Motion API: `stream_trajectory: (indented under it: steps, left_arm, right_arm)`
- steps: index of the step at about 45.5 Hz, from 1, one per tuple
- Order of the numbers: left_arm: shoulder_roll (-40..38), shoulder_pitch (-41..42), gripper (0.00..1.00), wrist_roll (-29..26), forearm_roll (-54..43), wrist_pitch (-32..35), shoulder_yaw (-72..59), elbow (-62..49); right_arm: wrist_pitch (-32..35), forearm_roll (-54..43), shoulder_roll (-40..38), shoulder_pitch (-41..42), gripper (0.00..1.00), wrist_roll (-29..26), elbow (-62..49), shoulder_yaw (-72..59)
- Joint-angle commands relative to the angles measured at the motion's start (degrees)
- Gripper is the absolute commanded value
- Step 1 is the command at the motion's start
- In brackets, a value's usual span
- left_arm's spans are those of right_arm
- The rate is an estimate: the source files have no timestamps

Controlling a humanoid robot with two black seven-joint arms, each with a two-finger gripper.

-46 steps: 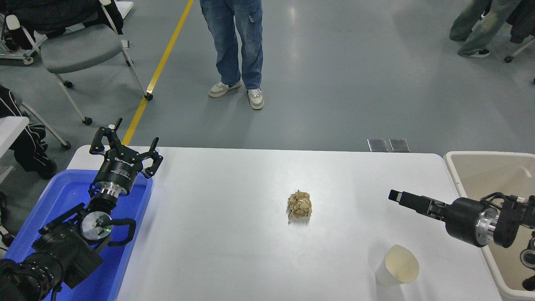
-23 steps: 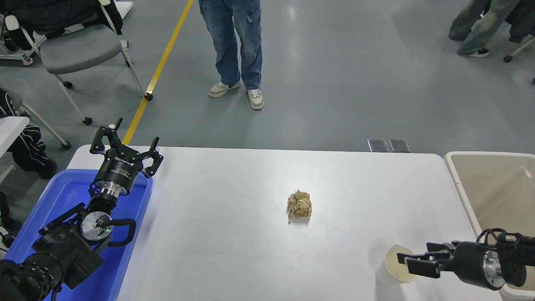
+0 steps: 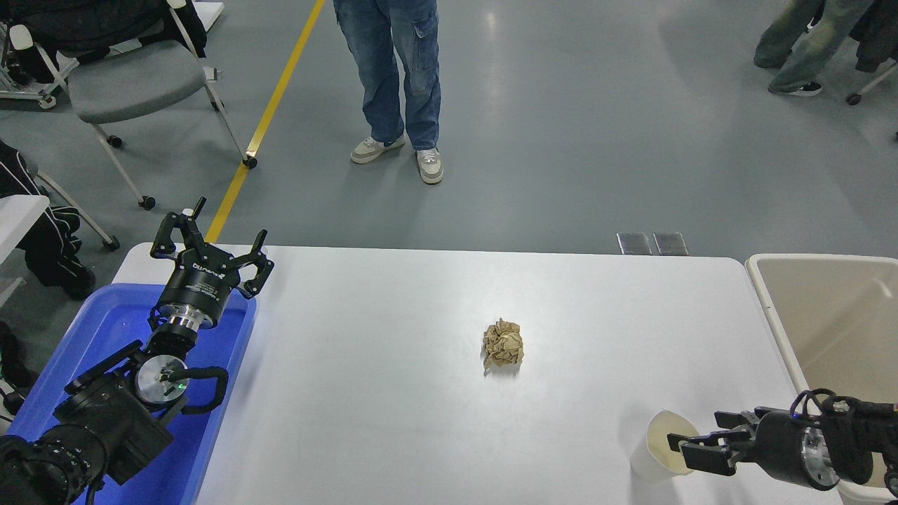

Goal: Dispose of the paper cup in the dustbin

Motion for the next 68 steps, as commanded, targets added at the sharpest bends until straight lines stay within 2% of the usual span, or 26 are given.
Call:
stream_trajectory:
  steps: [1,3,5,7,10,12,15,17,32,54,63,68]
  left_arm:
    - [0.0,0.02,1.0,0.0,0.0,0.0,0.0,0.0]
    - [0.0,0.02,1.0,0.0,0.0,0.0,0.0,0.0]
    - [0.0,0.02,1.0,0.0,0.0,0.0,0.0,0.0]
    - [0.0,0.02,1.0,0.0,0.0,0.0,0.0,0.0]
    - [0.0,-0.07,1.0,0.0,0.0,0.0,0.0,0.0]
    - [0.0,-0.07,1.0,0.0,0.0,0.0,0.0,0.0]
    - [0.0,-0.07,1.0,0.0,0.0,0.0,0.0,0.0]
    - [0.0,0.02,1.0,0.0,0.0,0.0,0.0,0.0]
    - [0.0,0.02,1.0,0.0,0.0,0.0,0.0,0.0]
    - [0.0,0.02,1.0,0.0,0.0,0.0,0.0,0.0]
    - [0.0,0.02,1.0,0.0,0.0,0.0,0.0,0.0]
    - [0.0,0.02,1.0,0.0,0.0,0.0,0.0,0.0]
  right_arm:
    - [-0.24,-0.3,0.24,-0.2,0.9,0.26,-0.68,-0.11]
    - [-0.24,-0.3,0.24,-0.2,0.87,0.26,-0.68,-0.11]
    - [-0.15,-0.3,0.24,-0.2,0.76,0.26,-0.68,-0.2]
    - [-0.15,-0.3,0.24,-0.2,0.59,0.26,-0.68,-0.11]
    - [-0.15,-0.3,0.24,-0.2,0.28,0.26,-0.68,-0.2]
    - [-0.15,-0.12,0.24,-0.28,0.21,0.17,-0.68,-0.11]
    - [-0.15,-0.12,0.24,-0.2,0.04,0.26,-0.68,-0.2]
    - [-0.15,-0.12,0.24,-0.2,0.0,0.44,-0.68,-0.2]
    - [-0.06,-0.12,0.24,-0.11,0.0,3.07,-1.47,-0.2]
    - [-0.06,0.23,-0.64,0.95,0.0,3.34,-0.94,-0.2]
    - [0.82,0.49,-6.87,4.9,0.0,3.78,3.53,-0.2]
    - [4.59,0.49,-11.09,8.06,0.0,3.86,5.91,0.15]
